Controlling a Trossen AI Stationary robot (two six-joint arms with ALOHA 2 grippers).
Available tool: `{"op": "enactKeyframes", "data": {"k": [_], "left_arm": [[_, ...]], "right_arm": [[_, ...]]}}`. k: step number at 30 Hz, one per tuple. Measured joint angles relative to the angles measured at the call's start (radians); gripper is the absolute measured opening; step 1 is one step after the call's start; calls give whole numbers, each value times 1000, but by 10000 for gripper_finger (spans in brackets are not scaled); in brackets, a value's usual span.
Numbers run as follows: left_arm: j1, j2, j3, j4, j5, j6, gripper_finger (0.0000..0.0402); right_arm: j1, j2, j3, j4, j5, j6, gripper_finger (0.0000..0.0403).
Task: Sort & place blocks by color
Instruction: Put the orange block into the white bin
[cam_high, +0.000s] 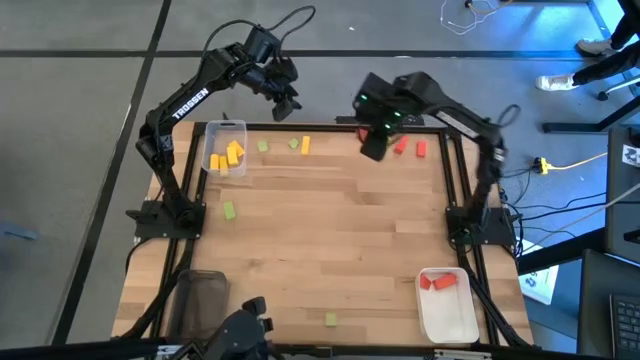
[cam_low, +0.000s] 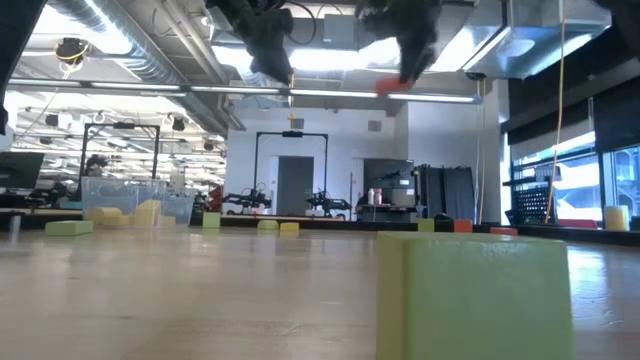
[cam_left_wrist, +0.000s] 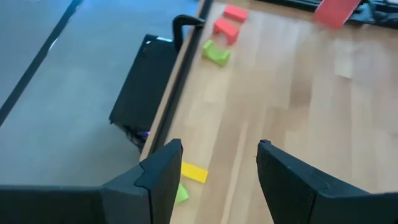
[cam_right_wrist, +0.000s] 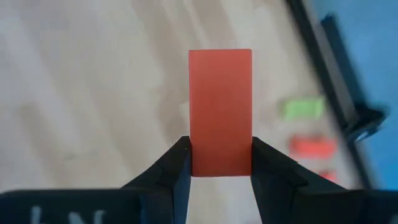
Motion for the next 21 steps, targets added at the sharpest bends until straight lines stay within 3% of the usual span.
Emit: {"op": "enactKeyframes", "data": {"k": [7, 11, 21], "left_arm": [[-5, 0, 0, -2, 52, 65, 195], [-10, 0, 0, -13, 171, 201, 195], [-11, 0, 0, -85, 435, 362, 195]], "right_arm": [[146, -295, -307, -2, -123, 399, 128], [260, -431, -452, -3, -201, 664, 128], [550, -593, -762, -1, -553, 1216, 128]]}}
